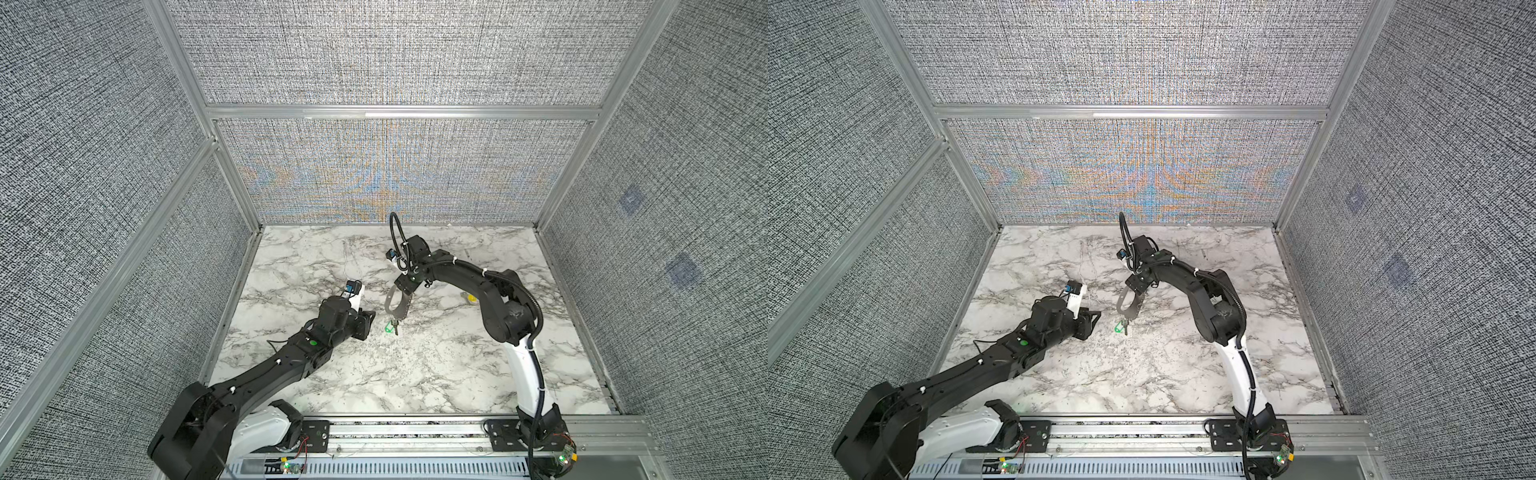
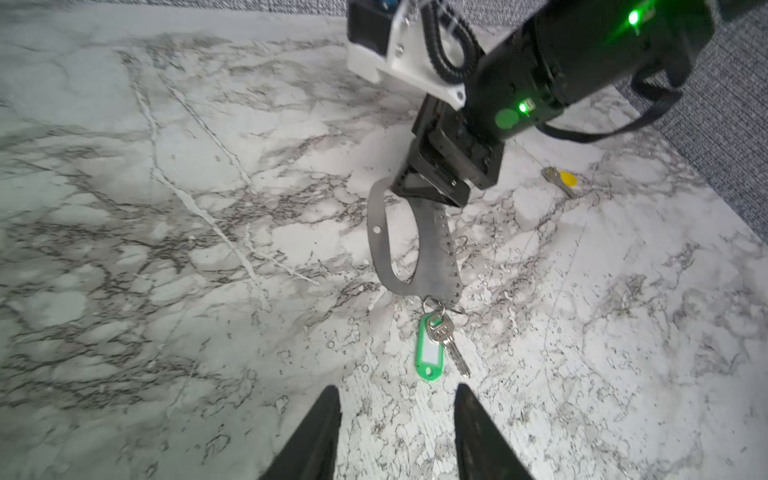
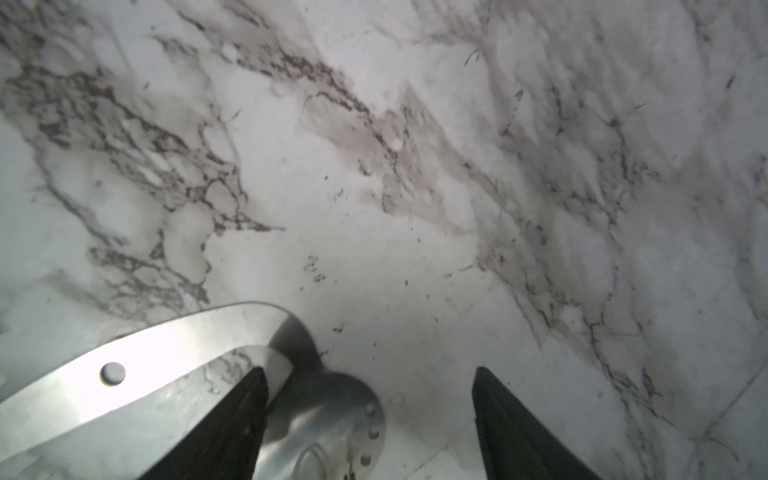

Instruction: Remove the keys from the keyring

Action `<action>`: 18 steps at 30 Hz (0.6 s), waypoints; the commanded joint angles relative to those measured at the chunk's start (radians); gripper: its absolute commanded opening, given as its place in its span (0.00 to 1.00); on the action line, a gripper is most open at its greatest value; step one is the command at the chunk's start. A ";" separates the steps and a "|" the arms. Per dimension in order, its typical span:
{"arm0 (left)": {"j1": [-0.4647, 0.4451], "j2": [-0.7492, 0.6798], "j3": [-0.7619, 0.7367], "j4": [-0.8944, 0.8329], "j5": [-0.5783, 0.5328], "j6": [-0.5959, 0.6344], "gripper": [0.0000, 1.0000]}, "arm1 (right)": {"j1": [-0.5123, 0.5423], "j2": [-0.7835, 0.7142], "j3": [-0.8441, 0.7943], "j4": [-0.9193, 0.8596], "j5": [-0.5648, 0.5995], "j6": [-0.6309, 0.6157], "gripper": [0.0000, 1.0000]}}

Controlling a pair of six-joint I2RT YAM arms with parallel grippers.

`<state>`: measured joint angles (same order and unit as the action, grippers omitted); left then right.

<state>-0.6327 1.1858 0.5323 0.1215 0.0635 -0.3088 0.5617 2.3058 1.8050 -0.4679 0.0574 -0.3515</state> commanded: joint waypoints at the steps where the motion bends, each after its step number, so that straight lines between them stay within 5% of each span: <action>1: -0.002 0.064 0.037 -0.040 0.068 0.052 0.47 | -0.006 0.025 0.015 -0.062 0.123 0.042 0.79; 9: -0.026 0.237 0.141 -0.086 0.089 0.147 0.48 | -0.073 0.006 0.010 -0.122 0.234 0.135 0.78; 18: -0.027 0.248 0.195 -0.114 -0.002 0.106 0.48 | -0.093 -0.150 -0.112 -0.034 0.120 0.037 0.77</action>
<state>-0.6605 1.4487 0.7109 0.0349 0.1246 -0.1665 0.4690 2.2044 1.7134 -0.5339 0.2176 -0.2638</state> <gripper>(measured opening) 0.479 0.777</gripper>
